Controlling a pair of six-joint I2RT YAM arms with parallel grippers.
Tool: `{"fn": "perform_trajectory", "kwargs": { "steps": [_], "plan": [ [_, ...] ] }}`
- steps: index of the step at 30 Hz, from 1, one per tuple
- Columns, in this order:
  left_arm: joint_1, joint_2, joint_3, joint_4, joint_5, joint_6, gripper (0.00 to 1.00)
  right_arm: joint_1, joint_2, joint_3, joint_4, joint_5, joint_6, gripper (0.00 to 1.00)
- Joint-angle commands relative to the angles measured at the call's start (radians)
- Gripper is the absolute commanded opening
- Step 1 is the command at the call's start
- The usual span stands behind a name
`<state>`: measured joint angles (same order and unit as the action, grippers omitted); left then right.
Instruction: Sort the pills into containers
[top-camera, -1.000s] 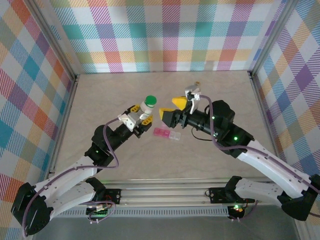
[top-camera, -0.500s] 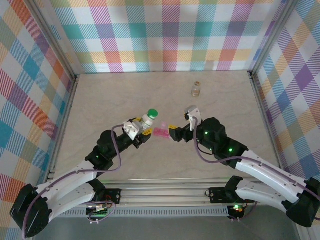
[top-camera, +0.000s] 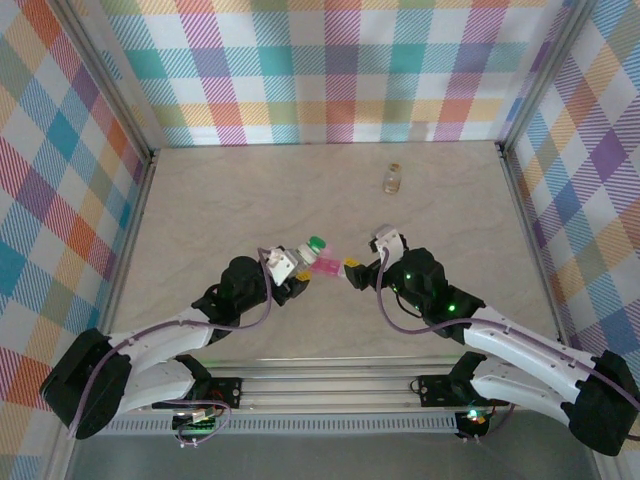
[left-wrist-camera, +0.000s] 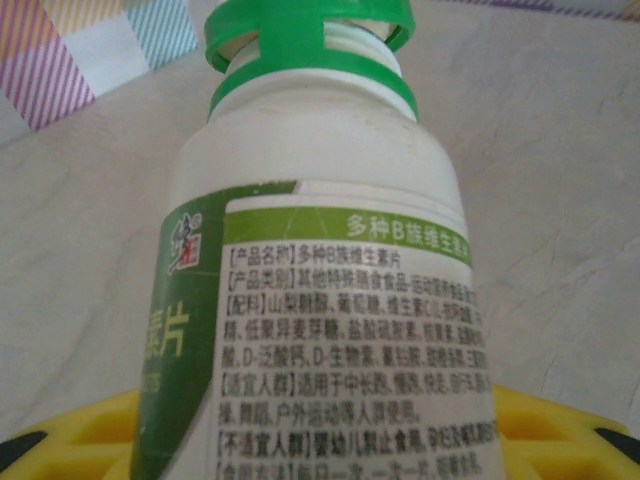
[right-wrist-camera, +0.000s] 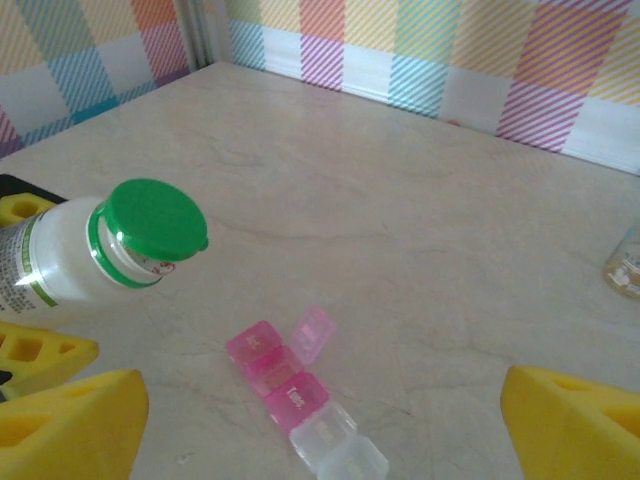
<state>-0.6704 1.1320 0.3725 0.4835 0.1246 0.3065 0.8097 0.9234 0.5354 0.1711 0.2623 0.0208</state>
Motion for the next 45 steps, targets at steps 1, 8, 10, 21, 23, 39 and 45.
{"fn": "perform_trajectory", "kwargs": {
  "steps": [1,8,10,21,23,39,45],
  "plan": [
    [0.008,0.05,0.015,0.006,-0.012,-0.008,0.0,-0.017,0.004,-0.018,0.076,0.017,-0.022,0.9],
    [0.008,0.135,0.051,-0.029,-0.016,-0.021,0.0,-0.044,-0.001,-0.04,0.088,0.009,-0.047,0.9],
    [0.008,0.156,0.065,-0.037,-0.019,-0.02,0.0,-0.053,-0.003,-0.052,0.101,0.003,-0.044,0.9],
    [0.008,0.307,0.209,-0.201,-0.072,-0.08,0.0,-0.075,-0.02,-0.089,0.133,-0.024,-0.027,0.9],
    [0.008,0.33,0.242,-0.244,-0.083,-0.094,0.0,-0.077,-0.027,-0.095,0.136,-0.026,-0.023,0.9],
    [0.006,0.385,0.401,-0.543,-0.119,-0.203,0.0,-0.089,-0.06,-0.118,0.143,-0.057,0.024,0.9],
    [-0.007,0.409,0.469,-0.652,-0.13,-0.214,0.0,-0.09,-0.087,-0.124,0.137,-0.061,0.034,0.9]
  ]
}}
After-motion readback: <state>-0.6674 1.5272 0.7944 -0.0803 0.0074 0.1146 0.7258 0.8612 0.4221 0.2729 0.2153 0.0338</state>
